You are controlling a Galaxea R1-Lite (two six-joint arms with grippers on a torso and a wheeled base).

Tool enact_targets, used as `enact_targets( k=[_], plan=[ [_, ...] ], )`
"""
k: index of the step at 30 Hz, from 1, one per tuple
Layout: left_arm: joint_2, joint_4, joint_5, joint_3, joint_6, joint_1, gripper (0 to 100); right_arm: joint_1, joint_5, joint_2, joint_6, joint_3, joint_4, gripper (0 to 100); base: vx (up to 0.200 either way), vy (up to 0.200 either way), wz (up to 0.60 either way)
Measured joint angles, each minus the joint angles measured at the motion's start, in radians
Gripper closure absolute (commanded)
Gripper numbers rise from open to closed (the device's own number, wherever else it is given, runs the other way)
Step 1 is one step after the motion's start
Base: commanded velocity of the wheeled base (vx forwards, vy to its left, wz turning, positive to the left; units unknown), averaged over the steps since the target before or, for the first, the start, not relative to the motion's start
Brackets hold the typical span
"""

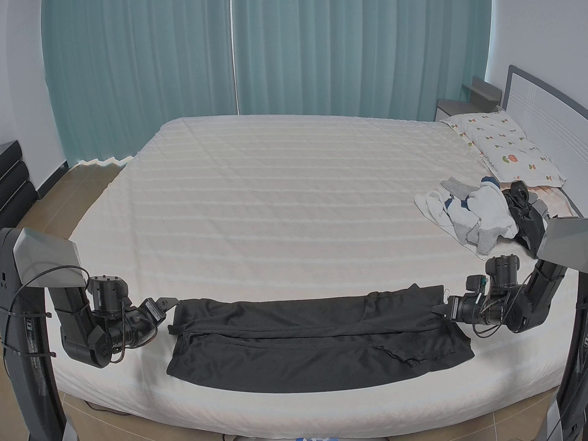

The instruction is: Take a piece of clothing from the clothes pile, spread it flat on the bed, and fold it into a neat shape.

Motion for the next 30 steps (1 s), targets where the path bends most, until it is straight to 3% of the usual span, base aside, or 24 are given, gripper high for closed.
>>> enact_targets(
  k=[5,6,13,17,23,30],
  plan=[
    [0.0,0.0,0.0,0.0,-0.001,0.001,0,-0.005,-0.001,0.001,-0.001,0.011,-0.002,100,0.0,0.0,0.0],
    [0.0,0.0,0.0,0.0,-0.001,0.0,0,-0.005,-0.001,0.002,-0.002,0.012,-0.003,0,0.0,0.0,0.0],
    [0.0,0.0,0.0,0.0,-0.001,0.0,0,-0.007,-0.003,0.0,0.021,0.016,-0.011,0,0.0,0.0,0.0],
    [-0.003,0.0,0.0,-0.002,-0.003,0.0,0,-0.005,-0.009,-0.03,0.087,0.025,-0.012,0,0.0,0.0,0.0],
    [-0.04,0.031,0.003,-0.002,-0.021,-0.029,0,0.03,-0.064,-0.094,0.288,0.058,-0.013,0,0.0,0.0,0.0],
    [-0.094,0.235,0.017,-0.039,-0.047,-0.086,0,0.115,-0.189,-0.159,0.5,0.118,-0.015,0,0.0,0.0,0.0]
  ],
)
